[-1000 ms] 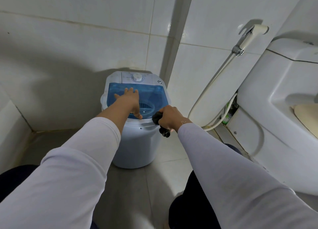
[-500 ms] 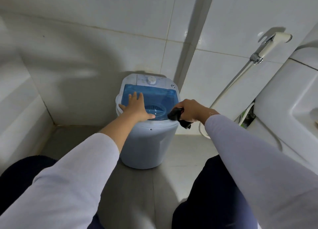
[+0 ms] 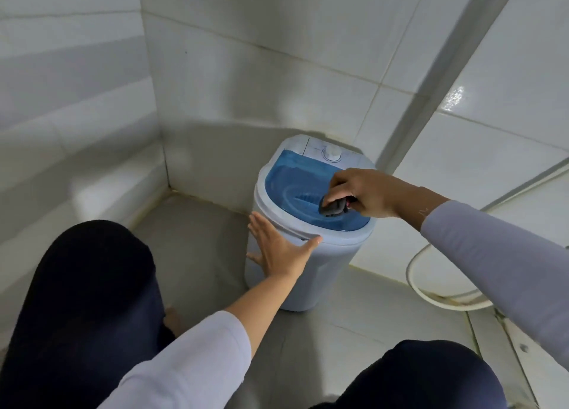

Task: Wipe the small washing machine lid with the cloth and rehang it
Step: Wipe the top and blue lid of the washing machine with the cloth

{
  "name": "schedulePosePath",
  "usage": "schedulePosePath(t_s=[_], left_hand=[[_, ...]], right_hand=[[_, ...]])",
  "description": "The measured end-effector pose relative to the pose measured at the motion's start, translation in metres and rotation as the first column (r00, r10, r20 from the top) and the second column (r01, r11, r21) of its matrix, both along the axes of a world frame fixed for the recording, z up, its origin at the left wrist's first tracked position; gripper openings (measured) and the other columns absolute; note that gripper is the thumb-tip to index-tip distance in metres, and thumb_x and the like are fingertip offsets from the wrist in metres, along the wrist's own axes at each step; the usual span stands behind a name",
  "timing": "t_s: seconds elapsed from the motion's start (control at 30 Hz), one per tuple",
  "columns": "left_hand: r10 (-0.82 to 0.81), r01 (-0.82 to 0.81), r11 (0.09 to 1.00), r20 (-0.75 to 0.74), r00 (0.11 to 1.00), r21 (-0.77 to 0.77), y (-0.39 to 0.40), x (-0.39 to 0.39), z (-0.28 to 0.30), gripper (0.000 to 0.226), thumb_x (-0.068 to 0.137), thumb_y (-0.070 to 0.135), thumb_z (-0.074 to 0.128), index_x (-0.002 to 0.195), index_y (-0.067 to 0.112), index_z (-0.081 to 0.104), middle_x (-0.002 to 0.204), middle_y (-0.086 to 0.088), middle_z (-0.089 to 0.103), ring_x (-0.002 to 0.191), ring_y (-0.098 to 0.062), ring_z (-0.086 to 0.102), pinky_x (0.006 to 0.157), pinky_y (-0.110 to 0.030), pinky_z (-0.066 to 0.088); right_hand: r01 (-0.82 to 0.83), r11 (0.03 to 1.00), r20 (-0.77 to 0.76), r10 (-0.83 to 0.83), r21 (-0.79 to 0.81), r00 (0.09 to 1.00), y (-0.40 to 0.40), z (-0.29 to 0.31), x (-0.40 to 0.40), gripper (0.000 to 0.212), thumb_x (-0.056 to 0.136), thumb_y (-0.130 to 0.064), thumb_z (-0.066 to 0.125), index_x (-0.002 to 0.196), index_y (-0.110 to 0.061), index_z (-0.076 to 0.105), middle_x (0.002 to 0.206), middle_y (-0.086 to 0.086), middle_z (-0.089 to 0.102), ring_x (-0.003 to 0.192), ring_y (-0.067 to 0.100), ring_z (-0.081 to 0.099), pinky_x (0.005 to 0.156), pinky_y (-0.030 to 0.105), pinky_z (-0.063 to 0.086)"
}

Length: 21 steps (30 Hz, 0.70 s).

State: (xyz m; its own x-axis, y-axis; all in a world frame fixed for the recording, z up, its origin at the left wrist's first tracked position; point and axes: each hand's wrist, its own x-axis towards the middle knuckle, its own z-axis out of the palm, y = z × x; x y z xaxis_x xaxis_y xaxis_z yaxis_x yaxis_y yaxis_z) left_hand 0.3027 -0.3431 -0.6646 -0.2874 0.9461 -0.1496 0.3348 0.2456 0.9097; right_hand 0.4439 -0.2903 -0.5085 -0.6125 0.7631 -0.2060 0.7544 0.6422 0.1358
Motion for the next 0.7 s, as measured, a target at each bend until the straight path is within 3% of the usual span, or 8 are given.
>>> schedulePosePath(t_s=[0.23, 0.37, 0.57, 0.7], left_hand=[[-0.019, 0.018, 0.999, -0.026, 0.999, -0.035, -0.001, 0.01, -0.004, 0.135, 0.062, 0.067, 0.071, 0.148, 0.014, -0.019, 0.16, 0.0, -0.018, 0.148, -0.015, -0.015, 0.114, -0.061, -0.001], [-0.002, 0.001, 1.0, -0.021, 1.0, -0.031, 0.003, 0.014, -0.006, 0.136, 0.061, 0.068, 0.07, 0.148, 0.014, -0.02, 0.16, 0.0, -0.018, 0.148, -0.015, -0.016, 0.113, -0.062, -0.003], [0.003, -0.003, 1.0, -0.044, 0.999, -0.013, 0.002, 0.015, -0.009, 0.138, 0.059, 0.072, 0.068, 0.148, 0.015, -0.021, 0.16, 0.002, -0.018, 0.147, -0.013, -0.017, 0.113, -0.062, -0.005], [-0.011, 0.01, 1.0, -0.052, 0.999, -0.004, 0.002, 0.014, -0.011, 0.137, 0.059, 0.074, 0.066, 0.148, 0.015, -0.02, 0.16, 0.002, -0.018, 0.147, -0.013, -0.016, 0.112, -0.063, -0.005]], right_hand=[[-0.414, 0.902, 0.02, 0.415, 0.123, 0.91, 0.017, -0.021, -0.007, 0.044, 0.072, 0.002, 0.069, 0.103, -0.029, 0.071, 0.103, 0.003, 0.065, 0.093, 0.028, 0.061, 0.055, 0.031, 0.051], [-0.478, 0.872, 0.033, 0.477, 0.103, 0.878, 0.02, -0.033, -0.007, 0.046, 0.071, 0.0, 0.072, 0.103, -0.033, 0.069, 0.103, 0.001, 0.063, 0.092, 0.025, 0.059, 0.052, 0.028, 0.05], [-0.487, 0.866, 0.03, 0.487, 0.11, 0.873, 0.02, -0.042, -0.01, 0.04, 0.073, -0.003, 0.069, 0.1, -0.032, 0.069, 0.099, 0.002, 0.06, 0.088, 0.024, 0.054, 0.049, 0.036, 0.053], [-0.498, 0.857, 0.054, 0.496, 0.135, 0.867, 0.015, -0.049, -0.026, 0.038, 0.065, -0.002, 0.072, 0.091, -0.029, 0.071, 0.094, 0.002, 0.06, 0.084, 0.025, 0.055, 0.044, 0.024, 0.041]])
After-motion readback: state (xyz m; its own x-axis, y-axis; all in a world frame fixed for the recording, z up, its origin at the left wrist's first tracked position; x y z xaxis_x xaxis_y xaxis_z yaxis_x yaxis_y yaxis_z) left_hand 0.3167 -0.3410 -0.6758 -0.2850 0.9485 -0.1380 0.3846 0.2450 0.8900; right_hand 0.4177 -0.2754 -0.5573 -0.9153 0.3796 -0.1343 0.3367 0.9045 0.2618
